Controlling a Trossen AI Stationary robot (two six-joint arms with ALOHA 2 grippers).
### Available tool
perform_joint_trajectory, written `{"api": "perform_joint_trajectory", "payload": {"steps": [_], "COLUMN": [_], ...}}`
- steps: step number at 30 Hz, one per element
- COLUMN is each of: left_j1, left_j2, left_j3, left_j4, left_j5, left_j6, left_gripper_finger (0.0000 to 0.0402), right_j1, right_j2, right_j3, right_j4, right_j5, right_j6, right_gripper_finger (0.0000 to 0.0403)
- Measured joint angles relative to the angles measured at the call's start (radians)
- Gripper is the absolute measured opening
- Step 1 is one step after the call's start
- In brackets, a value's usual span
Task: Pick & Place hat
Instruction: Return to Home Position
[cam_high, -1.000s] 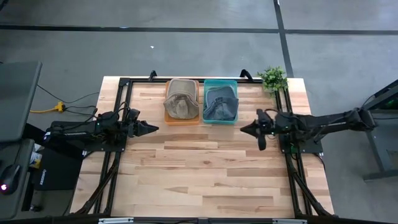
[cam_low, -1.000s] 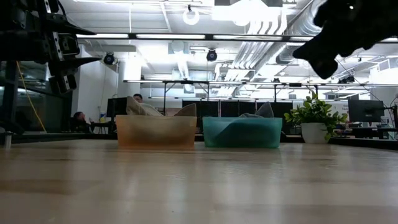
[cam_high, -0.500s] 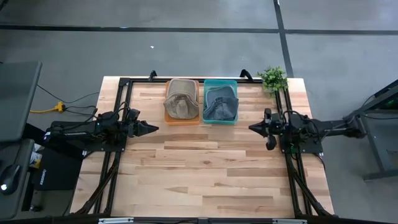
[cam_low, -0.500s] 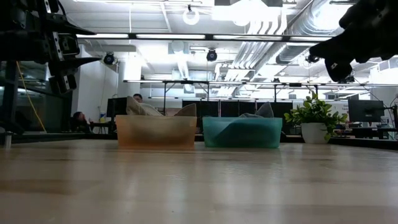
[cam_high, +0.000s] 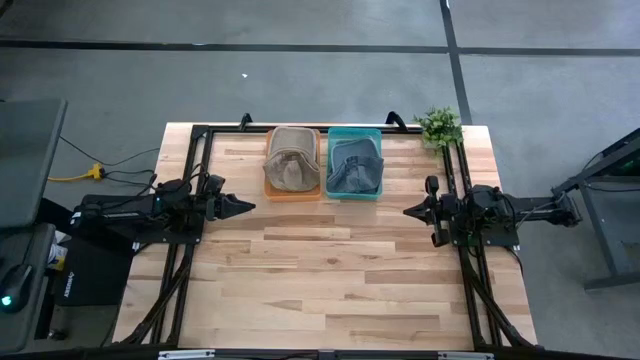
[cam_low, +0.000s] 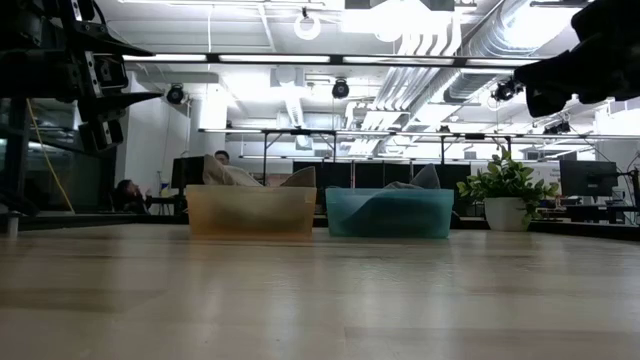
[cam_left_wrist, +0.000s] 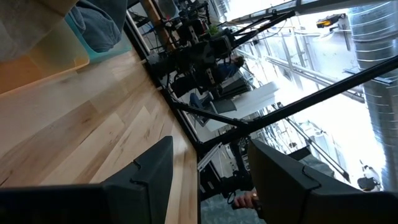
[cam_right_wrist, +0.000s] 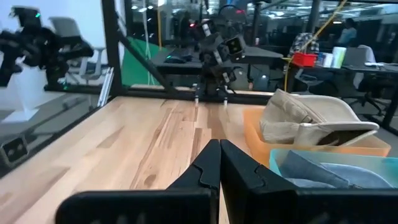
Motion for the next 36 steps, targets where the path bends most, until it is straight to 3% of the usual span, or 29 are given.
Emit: {"api": "perform_joint_trajectory", "payload": {"steps": [11,16,36], "left_j1": [0.000,0.000,0.000], "left_j2": [0.000,0.000,0.000], "left_j3": [0.000,0.000,0.000], "left_j4": [0.000,-0.002,-0.003], "left_j5": [0.000,0.000,0.001], "left_j6": [0.000,0.000,0.000], "left_gripper_finger": [0.0185,0.0185,0.0185], "right_j1": [0.000,-0.001,-0.002], "right_j2": [-0.028,-0.030,-0.020], "right_j3": [-0.056,-0.056,-0.056], "right_j4": [0.058,0.061,0.056], "right_j5": [-0.004,0.064,0.051], "right_j6": [-0.066,-0.075,-0.070], "right_gripper_finger": [0.0000,0.0000,0.0001]}}
